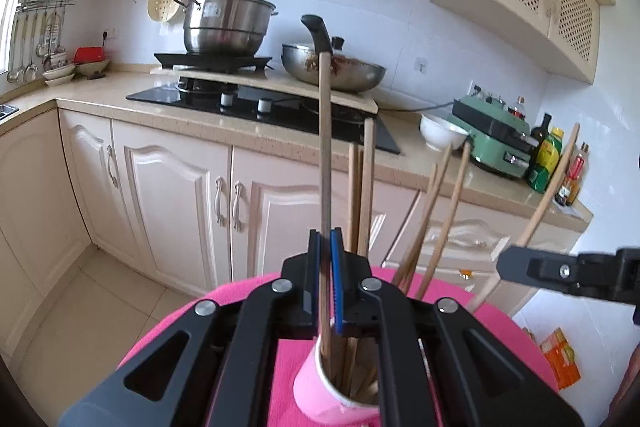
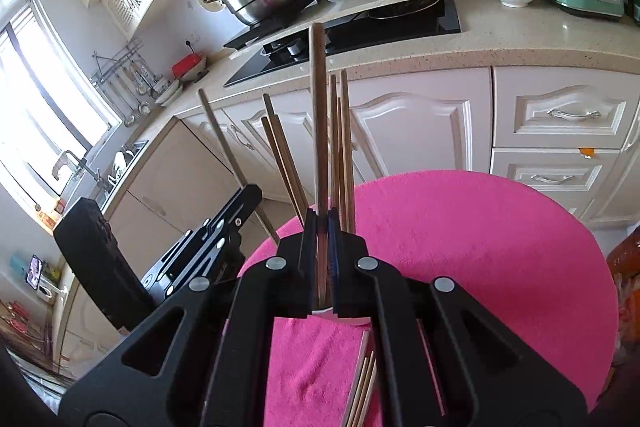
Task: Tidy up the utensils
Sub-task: 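Lower the left gripper's chopstick into the cup while the right lowers its chopstick in, then open both grippers over the pink cup and pull them back toward the loose chopsticks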
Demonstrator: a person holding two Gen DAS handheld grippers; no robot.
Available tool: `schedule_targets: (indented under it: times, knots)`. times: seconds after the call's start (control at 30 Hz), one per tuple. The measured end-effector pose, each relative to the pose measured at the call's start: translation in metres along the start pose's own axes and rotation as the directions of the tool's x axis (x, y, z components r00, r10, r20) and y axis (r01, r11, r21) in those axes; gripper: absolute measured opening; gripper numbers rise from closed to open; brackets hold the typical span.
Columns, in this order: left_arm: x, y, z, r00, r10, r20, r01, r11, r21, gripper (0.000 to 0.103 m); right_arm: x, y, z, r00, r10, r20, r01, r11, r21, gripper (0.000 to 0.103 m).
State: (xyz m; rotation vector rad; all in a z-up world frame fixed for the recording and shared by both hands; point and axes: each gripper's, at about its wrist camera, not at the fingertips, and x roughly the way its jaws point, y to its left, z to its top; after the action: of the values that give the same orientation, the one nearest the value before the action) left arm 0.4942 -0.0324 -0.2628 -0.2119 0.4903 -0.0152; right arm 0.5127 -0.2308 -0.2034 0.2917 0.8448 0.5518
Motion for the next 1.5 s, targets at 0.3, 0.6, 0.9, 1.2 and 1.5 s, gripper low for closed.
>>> schedule_targets:
  times: [0.3, 0.6, 0.9, 1.2, 1.5]
  knots:
    - [-0.021, -0.001, -0.02, 0.999, -0.014, -0.052, 0.015, 1.0, 0.027, 0.006, -0.002, 0.003, -0.014, 1.0, -0.025, 0.005, 0.025, 1.0, 0.012, 0.006]
    - [-0.025, 0.002, -0.018, 0.995, 0.007, -0.102, -0.005, 1.0, 0.017, 0.03, 0.0, 0.004, -0.024, 0.998, -0.057, 0.018, 0.057, 0.998, 0.017, 0.006]
    - [-0.034, 0.005, -0.019, 0.985, 0.086, -0.15, -0.078, 0.995, 0.059, 0.033, 0.009, 0.005, -0.039, 0.996, -0.083, 0.008, 0.083, 0.996, 0.03, 0.006]
    - [-0.04, 0.01, -0.02, 0.979, 0.093, -0.182, -0.083, 0.995, 0.057, 0.033, 0.009, 0.007, -0.044, 0.994, -0.11, 0.021, 0.109, 0.993, 0.038, 0.006]
    - [-0.046, 0.01, -0.021, 0.975, 0.085, -0.205, -0.071, 0.995, 0.073, 0.034, 0.003, 0.012, -0.048, 0.992, -0.115, 0.041, 0.113, 0.992, 0.065, 0.007]
